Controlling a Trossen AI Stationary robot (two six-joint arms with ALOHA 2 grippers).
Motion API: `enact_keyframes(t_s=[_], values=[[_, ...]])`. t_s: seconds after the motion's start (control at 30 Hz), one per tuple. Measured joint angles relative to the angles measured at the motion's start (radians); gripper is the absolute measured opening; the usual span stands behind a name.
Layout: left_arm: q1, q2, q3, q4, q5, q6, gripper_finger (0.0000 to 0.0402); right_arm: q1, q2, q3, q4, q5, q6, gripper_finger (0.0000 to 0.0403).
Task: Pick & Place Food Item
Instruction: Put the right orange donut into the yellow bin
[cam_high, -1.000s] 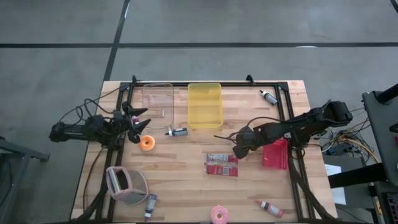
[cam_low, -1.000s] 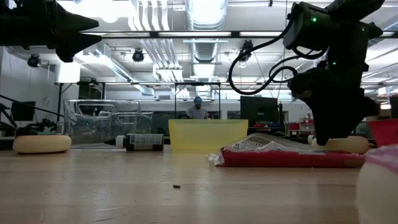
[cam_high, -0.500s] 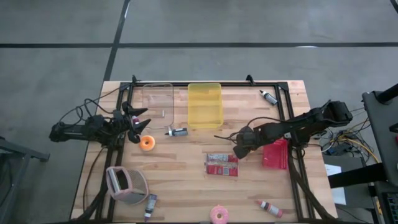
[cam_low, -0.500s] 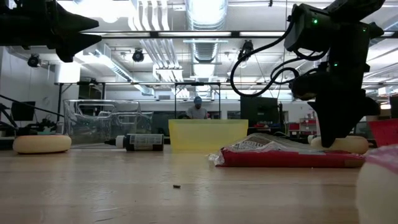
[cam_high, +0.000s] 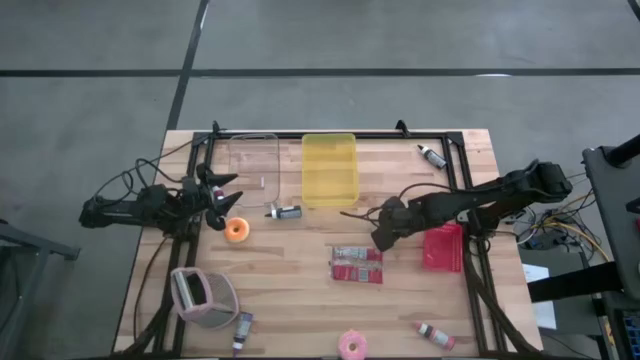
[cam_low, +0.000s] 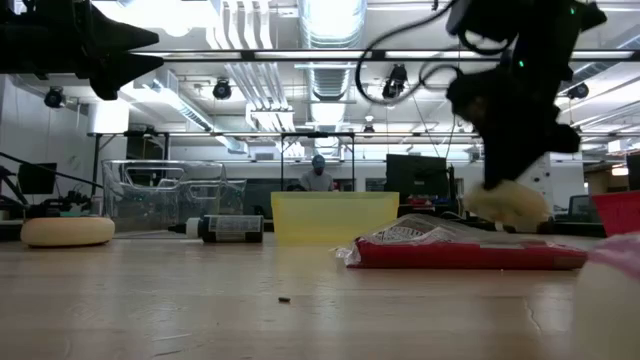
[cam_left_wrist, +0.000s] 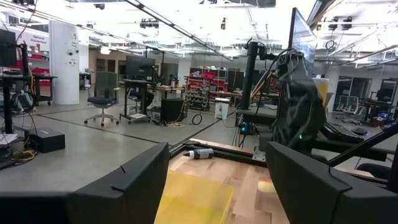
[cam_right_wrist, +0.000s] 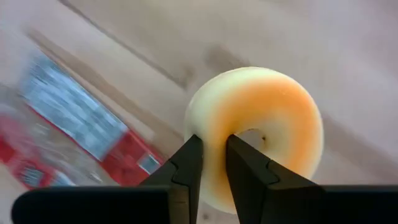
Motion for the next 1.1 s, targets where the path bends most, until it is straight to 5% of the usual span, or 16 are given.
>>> enact_keyframes(t_s=[0.23, 0.43, 0.7, 1.1], values=[[0.001, 0.0, 0.0, 0.0, 0.0, 0.0, 0.0275, 0.0, -0.054, 0.107, 0.035, 0.303, -0.152, 0.0077], [0.0, 0.0, 0.0, 0.0, 0.0, 0.0, 0.0275, -0.025, -0.046, 0.157, 0.243, 0.536, -0.463, 0.0072], [0.0, 0.0, 0.0, 0.0, 0.0, 0.0, 0.0275, -0.157, 0.045, 0.171, 0.533, 0.501, -0.765, 0.0063], [0.0, 0.0, 0.0, 0.0, 0.0, 0.0, 0.0275, -0.26, 0.192, 0.196, 0.615, 0.422, -0.834, 0.007]])
